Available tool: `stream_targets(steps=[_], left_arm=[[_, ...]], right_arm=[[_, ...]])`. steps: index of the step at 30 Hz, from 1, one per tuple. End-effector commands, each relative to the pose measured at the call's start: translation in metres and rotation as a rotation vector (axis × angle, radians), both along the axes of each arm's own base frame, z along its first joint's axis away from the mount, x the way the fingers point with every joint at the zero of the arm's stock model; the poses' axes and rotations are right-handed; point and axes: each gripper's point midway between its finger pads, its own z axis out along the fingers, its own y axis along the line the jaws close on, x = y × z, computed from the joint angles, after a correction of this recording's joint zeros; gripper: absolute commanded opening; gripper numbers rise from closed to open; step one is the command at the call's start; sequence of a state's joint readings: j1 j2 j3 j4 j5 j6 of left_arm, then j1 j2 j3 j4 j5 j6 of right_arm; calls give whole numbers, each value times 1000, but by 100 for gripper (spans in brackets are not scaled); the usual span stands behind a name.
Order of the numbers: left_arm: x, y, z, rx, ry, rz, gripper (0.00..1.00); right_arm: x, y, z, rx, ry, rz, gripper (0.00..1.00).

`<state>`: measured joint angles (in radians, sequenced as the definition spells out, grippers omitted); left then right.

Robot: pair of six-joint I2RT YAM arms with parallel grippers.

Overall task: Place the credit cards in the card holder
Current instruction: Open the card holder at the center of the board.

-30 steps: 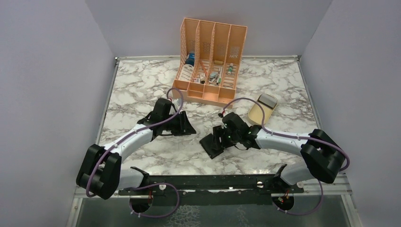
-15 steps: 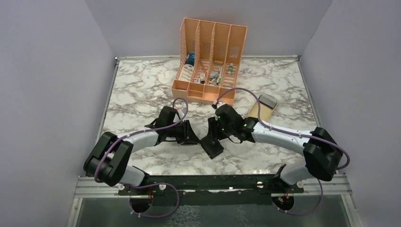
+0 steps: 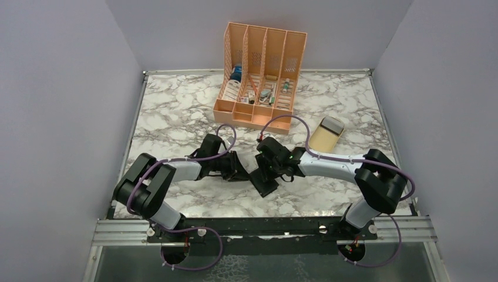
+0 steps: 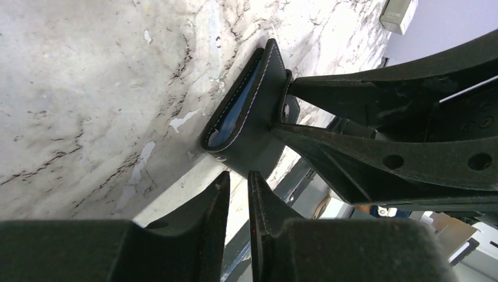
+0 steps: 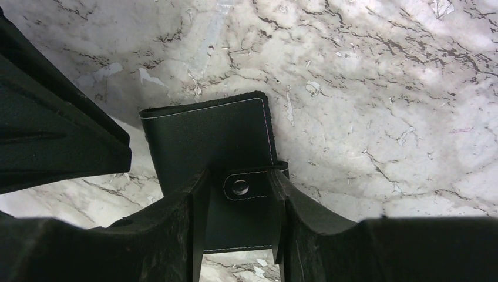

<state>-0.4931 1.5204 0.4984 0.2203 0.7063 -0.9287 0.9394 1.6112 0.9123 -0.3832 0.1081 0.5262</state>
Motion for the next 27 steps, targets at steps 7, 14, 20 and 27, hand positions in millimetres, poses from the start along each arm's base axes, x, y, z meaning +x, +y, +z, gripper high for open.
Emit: stream_targets(steps=[7,14,20,27], left_arm=[[7,0,-16,38,-17,-4,20],[8,2,-20,58,-19,1,20],[6,3,-26,70,-11,-5,20],[7,3,-14,57,-32,-4,26]], right_arm=[[-1,-20,-16,-116,-34,-9,29],[1,-22,-7,-111,-59,-23,2],[1,-14,2,-54,-69,-19,1],[-1,-2,21,77,-81,-56,1]])
